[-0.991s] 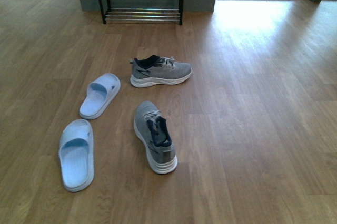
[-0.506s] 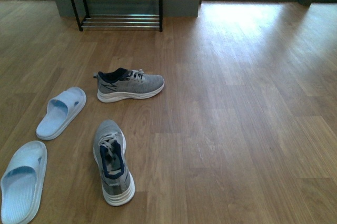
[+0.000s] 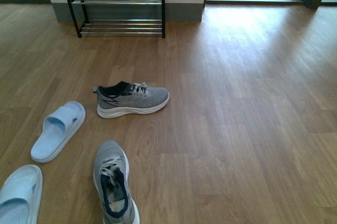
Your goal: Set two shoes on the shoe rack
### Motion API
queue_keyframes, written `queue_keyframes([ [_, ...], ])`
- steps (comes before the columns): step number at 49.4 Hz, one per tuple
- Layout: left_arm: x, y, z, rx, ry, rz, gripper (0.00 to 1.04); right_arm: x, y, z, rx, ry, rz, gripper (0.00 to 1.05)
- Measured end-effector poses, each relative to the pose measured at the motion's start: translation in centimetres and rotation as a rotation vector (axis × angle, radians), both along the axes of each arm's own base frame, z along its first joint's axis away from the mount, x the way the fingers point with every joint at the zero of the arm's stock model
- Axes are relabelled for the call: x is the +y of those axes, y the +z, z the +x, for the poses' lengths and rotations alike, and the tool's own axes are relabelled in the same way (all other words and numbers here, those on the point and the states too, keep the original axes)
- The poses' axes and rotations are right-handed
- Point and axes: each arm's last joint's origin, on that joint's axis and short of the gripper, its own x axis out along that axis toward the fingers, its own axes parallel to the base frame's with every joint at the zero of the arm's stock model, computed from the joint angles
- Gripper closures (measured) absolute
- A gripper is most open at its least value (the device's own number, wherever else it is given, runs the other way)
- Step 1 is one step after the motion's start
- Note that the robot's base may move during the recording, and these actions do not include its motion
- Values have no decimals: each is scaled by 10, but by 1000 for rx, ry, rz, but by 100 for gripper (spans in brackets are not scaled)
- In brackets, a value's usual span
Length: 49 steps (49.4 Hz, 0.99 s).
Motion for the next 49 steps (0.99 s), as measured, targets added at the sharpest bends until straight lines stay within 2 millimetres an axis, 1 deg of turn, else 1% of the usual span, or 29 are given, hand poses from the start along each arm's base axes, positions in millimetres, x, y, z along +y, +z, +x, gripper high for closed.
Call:
queue_keyframes([
  [17, 0, 0, 0, 8, 12, -9, 9, 0, 0, 0, 1, 3, 0, 9],
  [18, 0, -1, 0, 75, 77, -49, 9, 0, 0, 0, 1, 3, 0, 9],
  [20, -2, -1, 2, 202, 140, -111, 9, 0, 0, 0, 1, 2, 0, 9],
  [22, -5, 0, 9, 298, 165, -189, 9, 0, 0, 0, 1, 3, 0, 9],
  [25, -10, 2, 21, 375, 159, -296, 9, 0, 0, 0, 2, 3, 0, 9],
  [26, -11, 2, 24, 387, 155, -307, 9, 0, 0, 0, 2, 3, 0, 9],
  [27, -14, 3, 31, 412, 139, -366, 9, 0, 0, 0, 1, 3, 0, 9],
  [30, -20, 3, 48, 467, 141, -448, 9, 0, 0, 0, 1, 3, 0, 9],
  [33, -28, -3, 71, 535, 141, -515, 9, 0, 0, 0, 1, 3, 0, 9],
  [35, -34, -13, 90, 602, 157, -542, 9, 0, 0, 0, 1, 3, 0, 9],
  [37, -39, -27, 106, 682, 172, -540, 9, 0, 0, 0, 1, 3, 0, 9],
  [38, -42, -39, 115, 741, 187, -531, 9, 0, 0, 0, 1, 3, 0, 9],
  [42, -53, -77, 135, 910, 220, -474, 9, 0, 0, 0, 1, 3, 0, 9],
  [44, -58, -92, 144, 974, 221, -451, 9, 0, 0, 0, 1, 3, 0, 9],
  [49, -69, -119, 162, 1079, 212, -396, 9, 0, 0, 0, 1, 3, 0, 9],
])
